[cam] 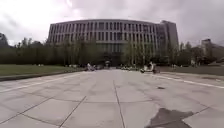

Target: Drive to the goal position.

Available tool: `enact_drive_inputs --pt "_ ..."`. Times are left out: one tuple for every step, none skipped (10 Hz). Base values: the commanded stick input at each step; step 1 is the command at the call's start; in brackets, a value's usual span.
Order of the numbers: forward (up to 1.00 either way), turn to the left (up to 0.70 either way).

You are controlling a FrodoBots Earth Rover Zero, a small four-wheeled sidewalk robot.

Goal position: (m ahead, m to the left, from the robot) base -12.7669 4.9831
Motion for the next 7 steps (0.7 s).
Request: enact_drive_inputs --pt "0.70 0.00" --pt "0.70 0.00" --pt "0.70 0.00" --pt "0.70 -0.21" --pt "0.70 -0.20" --pt "0.70 0.00" --pt "0.70 0.00"
